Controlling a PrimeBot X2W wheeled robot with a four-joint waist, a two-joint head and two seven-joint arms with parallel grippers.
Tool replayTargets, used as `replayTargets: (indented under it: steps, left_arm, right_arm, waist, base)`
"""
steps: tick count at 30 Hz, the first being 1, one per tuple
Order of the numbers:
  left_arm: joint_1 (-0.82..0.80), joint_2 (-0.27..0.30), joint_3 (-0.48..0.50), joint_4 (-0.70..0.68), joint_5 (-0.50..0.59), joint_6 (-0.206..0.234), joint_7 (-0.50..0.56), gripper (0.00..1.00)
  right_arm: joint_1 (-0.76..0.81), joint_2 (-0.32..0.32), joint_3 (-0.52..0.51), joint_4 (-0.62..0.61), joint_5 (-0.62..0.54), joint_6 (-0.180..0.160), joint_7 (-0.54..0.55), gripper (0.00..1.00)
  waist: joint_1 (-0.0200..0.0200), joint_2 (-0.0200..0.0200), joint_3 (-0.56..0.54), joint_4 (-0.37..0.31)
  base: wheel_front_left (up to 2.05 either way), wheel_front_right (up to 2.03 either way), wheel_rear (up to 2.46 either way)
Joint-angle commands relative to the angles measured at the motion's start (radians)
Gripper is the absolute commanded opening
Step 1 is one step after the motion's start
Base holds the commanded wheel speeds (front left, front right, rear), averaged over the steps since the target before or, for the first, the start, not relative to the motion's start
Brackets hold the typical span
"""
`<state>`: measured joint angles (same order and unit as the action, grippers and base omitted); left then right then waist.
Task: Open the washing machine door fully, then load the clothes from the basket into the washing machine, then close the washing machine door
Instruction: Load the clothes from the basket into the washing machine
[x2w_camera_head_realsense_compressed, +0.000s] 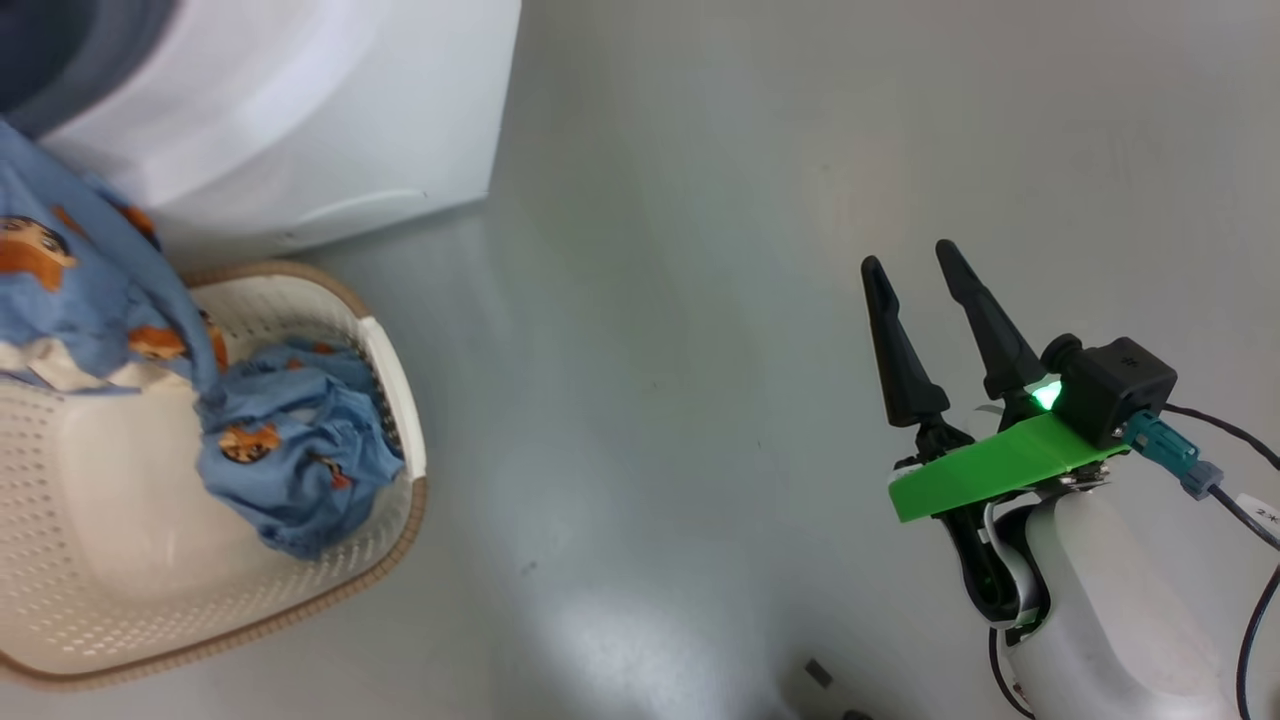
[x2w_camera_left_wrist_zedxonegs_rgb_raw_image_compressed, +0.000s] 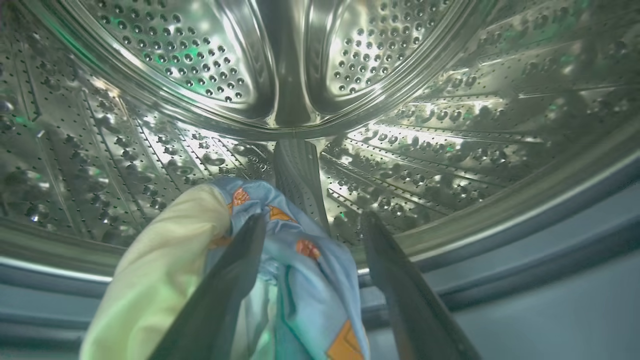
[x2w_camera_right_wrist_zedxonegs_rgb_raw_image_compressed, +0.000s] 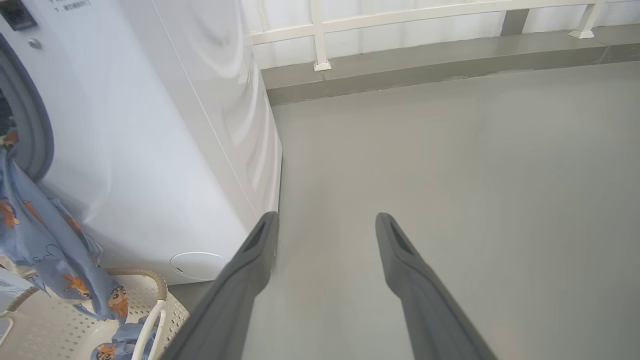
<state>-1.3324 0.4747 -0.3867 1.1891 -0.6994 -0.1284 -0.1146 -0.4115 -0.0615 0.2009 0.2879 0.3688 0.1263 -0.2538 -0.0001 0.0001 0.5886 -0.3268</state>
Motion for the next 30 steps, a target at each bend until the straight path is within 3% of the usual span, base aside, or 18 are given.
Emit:
replayTargets:
  steps: [1, 16, 30]
  left_arm:
    - [0.022, 0.037, 0.006, -0.03, -0.008, -0.002, -0.02, 1.0]
    - [0.341, -0.024, -0.014, -0.143, -0.057, -0.001, -0.146, 1.0]
    - [0.707, -0.1, 0.108, -0.487, 0.042, 0.078, -0.147, 1.0]
  right_arm:
    - [0.008, -0.004, 0.02, -0.015, 0.004, 0.004, -0.008, 1.0]
    - [0.066, -0.048, 0.018, 0.02, 0.029, 0.004, -0.008, 1.0]
    - [0.133, -0.09, 0.01, 0.054, 0.053, 0.004, -0.008, 1.0]
  waist:
    - [0.0001, -0.0001, -0.05, 0.016]
    - [0.0001, -0.0001, -0.298, 0.089]
    - [0.0001, -0.0001, -0.455, 0.208]
  base:
    - [0.0, 0.0, 0.0]
    - [0.0, 0.0, 0.0]
    - [0.0, 0.0, 0.0]
